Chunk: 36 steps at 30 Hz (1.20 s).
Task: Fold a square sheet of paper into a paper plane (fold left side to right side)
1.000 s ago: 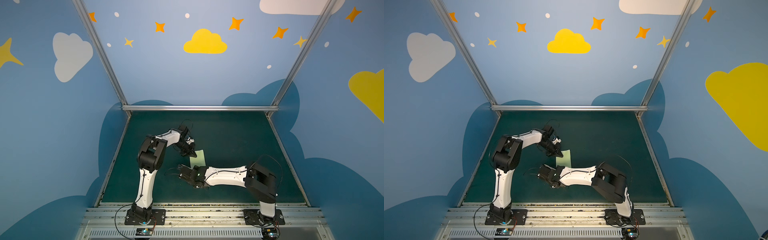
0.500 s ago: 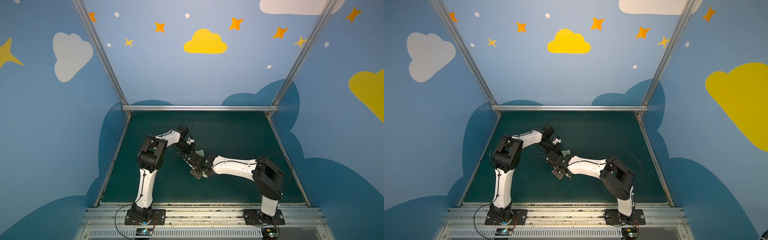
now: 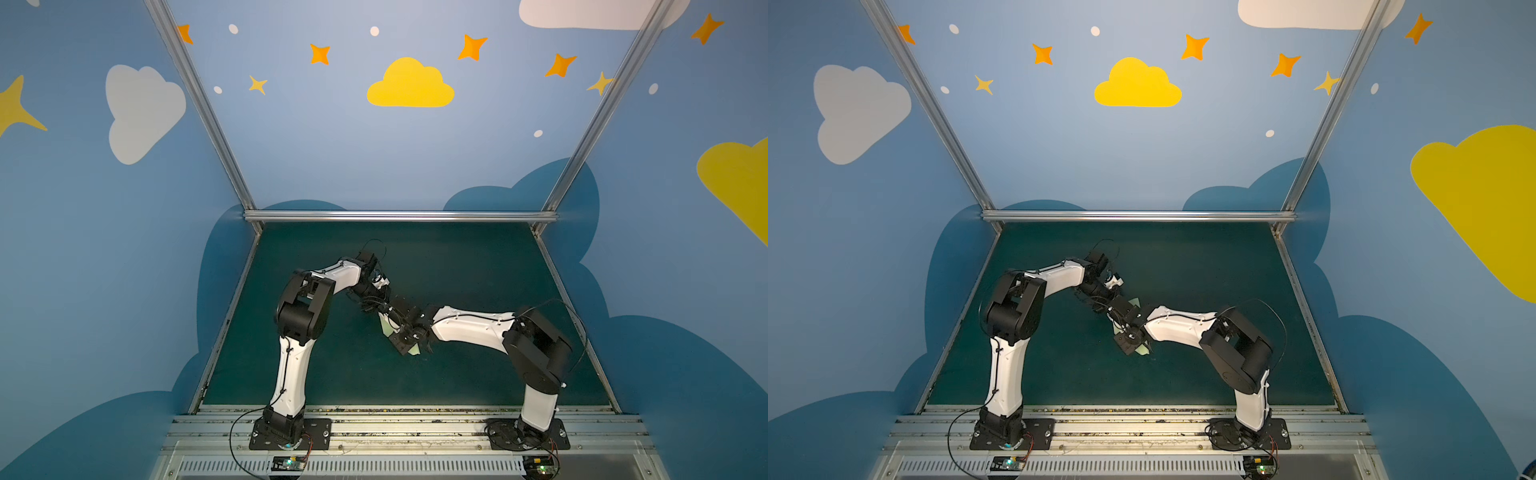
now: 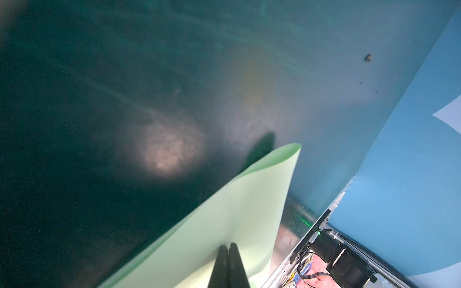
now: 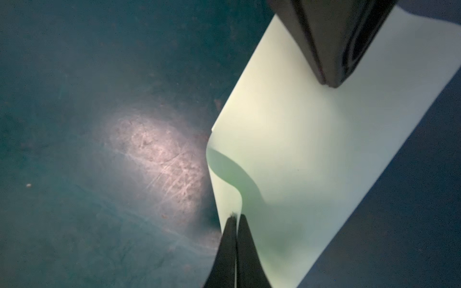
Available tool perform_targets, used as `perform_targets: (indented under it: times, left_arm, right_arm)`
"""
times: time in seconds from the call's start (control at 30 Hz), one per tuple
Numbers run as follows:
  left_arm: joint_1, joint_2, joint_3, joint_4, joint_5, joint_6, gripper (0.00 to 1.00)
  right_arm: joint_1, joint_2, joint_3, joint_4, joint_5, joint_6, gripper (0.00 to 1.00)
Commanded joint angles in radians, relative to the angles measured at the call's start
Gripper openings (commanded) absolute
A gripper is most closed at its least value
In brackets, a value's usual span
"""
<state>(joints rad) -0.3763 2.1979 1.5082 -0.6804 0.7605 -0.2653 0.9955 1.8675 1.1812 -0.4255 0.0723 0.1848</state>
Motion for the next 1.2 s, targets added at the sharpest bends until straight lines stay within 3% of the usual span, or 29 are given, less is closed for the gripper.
perform_targets:
  times: [0.0, 1.17]
  left_arm:
    - [-0.023, 0.062, -0.01, -0.042, -0.038, 0.016, 0.04]
    - [-0.029, 0.083, -0.008, -0.056, -0.032, 0.033, 0.04]
  right_arm:
    - [-0.018, -0.029, -0.009, 0.02, -0.019, 0.016, 0.0]
    - [-0.1, 0.043, 0.044, 0.03, -0.07, -0.013, 0.0]
